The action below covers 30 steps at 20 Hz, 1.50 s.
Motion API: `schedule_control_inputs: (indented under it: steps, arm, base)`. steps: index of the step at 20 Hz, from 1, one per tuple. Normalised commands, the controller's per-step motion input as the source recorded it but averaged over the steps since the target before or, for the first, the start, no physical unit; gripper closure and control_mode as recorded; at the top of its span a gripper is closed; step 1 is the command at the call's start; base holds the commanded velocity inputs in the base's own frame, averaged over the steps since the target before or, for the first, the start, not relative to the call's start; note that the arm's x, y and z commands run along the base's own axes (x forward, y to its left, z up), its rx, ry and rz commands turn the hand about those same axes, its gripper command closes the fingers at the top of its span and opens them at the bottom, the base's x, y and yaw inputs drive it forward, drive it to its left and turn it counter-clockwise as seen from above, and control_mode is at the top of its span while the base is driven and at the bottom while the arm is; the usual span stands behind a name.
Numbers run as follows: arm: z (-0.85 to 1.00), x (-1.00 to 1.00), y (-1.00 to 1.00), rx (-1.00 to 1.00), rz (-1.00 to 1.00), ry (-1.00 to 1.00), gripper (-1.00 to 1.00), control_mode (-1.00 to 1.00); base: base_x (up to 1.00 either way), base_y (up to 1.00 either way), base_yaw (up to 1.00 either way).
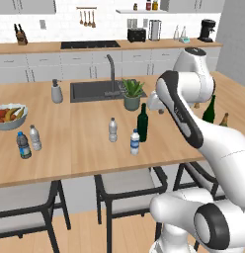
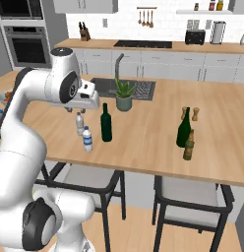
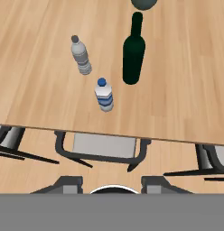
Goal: Move the plastic bottles in the middle to the plastics group, and the glass bottles in the middle to the glass group.
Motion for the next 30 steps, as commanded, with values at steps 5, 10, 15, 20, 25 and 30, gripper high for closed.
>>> schedule_control_inputs:
  steps: [5,10,15,20,25,30]
  arm:
    - [-0.11,-0.11,-0.02,-0.02,0.00,0.00,-1.00,-1.00]
    - [-0.48,-0.47,0.19,-0.04,-0.01,-0.15,-1.00,-1.00]
    - [-0.48,-0.20,0.39,0.00,-0.22,-0.23,-1.00,-1.00]
    - [-0.41,0.22,0.11,0.11,-0.29,-0.06,-1.00,-1.00]
    - [-0.20,0.39,0.02,0.13,-0.23,-0.03,-1.00,-1.00]
    - [-0.09,0.53,0.05,0.13,-0.07,0.14,-1.00,-1.00]
  base:
    - [0.00,0.00,0.00]
    - [0.00,0.00,0.00]
    - [0.00,0.00,0.00]
    - [0.00,0.00,0.00]
    - [0.00,0.00,0.00]
    - [0.00,0.00,0.00]
